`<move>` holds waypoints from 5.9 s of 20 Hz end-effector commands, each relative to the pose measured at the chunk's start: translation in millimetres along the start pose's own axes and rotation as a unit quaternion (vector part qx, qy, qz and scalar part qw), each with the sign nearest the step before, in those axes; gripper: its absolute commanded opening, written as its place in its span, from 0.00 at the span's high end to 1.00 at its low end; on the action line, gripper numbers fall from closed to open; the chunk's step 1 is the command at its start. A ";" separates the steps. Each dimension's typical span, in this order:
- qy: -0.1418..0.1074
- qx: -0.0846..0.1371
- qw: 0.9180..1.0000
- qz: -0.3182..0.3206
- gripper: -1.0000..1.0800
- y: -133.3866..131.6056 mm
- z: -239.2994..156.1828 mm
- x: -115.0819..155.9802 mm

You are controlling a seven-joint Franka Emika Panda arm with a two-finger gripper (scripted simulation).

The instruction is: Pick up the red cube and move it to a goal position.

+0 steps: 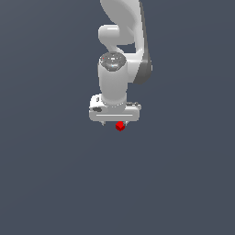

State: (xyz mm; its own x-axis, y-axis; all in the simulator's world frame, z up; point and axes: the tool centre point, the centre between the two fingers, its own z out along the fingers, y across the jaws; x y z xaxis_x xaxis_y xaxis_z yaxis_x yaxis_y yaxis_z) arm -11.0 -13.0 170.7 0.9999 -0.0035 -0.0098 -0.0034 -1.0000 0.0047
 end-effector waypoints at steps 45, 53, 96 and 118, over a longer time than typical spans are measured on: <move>0.004 0.003 0.935 0.355 0.04 -29.3 152.0 -87.0; 0.004 0.004 0.935 0.354 1.00 -29.6 151.4 -86.0; 0.004 0.003 0.935 0.355 1.00 -22.2 -87.8 -94.5; 0.004 0.004 0.935 0.354 1.00 -18.8 -289.4 -94.1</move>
State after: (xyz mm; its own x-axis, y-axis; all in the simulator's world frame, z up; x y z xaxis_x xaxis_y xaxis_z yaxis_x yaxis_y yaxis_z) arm -102.5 7.5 450.8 0.7468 -0.6651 0.0010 -0.6651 -0.7468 -0.0001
